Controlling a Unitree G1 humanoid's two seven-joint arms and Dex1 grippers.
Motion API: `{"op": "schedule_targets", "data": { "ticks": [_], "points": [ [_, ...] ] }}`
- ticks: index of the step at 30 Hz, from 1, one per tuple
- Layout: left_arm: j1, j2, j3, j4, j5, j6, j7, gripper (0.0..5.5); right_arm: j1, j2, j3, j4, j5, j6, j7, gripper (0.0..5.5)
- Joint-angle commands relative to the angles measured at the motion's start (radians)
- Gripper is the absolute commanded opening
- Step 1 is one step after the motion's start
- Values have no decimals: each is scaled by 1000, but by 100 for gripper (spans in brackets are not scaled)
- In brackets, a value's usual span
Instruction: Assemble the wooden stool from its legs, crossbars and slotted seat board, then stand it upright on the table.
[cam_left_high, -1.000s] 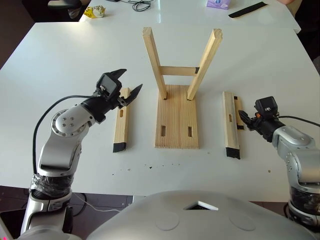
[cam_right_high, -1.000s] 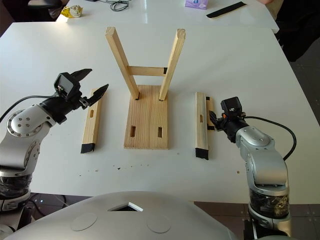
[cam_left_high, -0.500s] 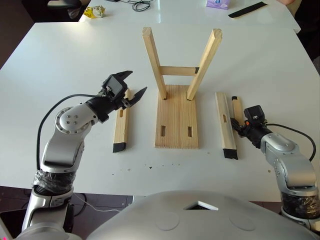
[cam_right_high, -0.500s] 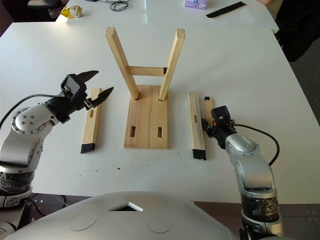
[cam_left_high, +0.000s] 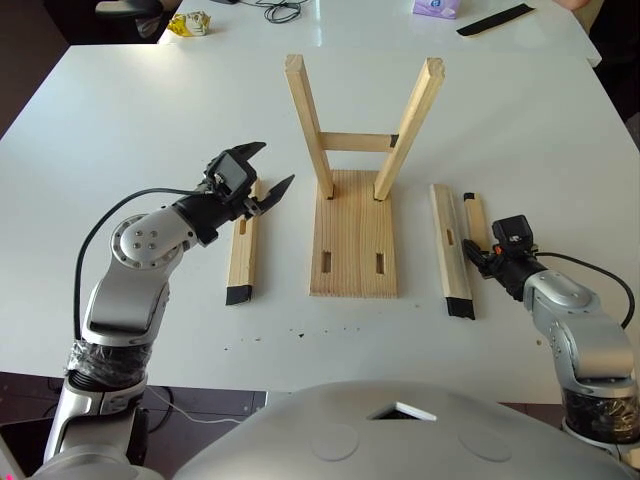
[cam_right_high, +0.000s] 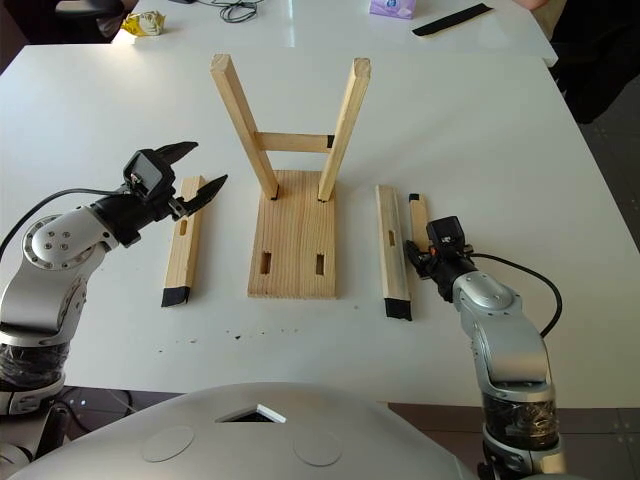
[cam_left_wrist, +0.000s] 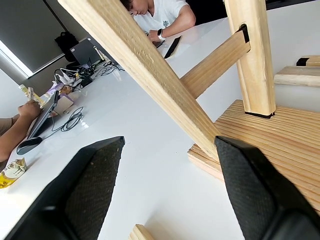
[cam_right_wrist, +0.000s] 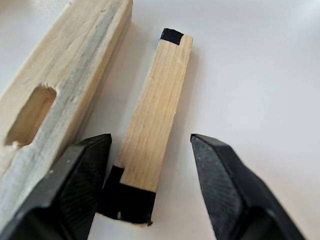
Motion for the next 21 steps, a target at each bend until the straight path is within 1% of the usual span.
{"op": "schedule_targets", "data": {
  "ticks": [1, 5, 7, 8, 16, 21],
  "points": [
    [-16, 5, -2, -2, 5, -2, -14, 336, 29, 7, 18, 9, -6, 26, -9, 235],
    [-23, 2, -1, 4, 6, -1, -13, 336, 25, 4, 21, 14, -7, 24, -9, 175],
    [-28, -1, 5, 9, 3, 1, -10, 336, 20, -1, 20, 18, -8, 19, -7, 137],
    [-31, -2, 9, 13, 1, 3, -8, 336, 16, -3, 19, 21, -9, 18, -7, 131],
    [-60, -10, 41, 36, -18, 18, 2, 336, -12, -11, -4, 67, -13, -18, -6, 131],
    [-84, -12, 87, 53, -39, 33, 14, 336, -89, -33, -52, 89, 6, -82, 19, 131]
  ]
}}
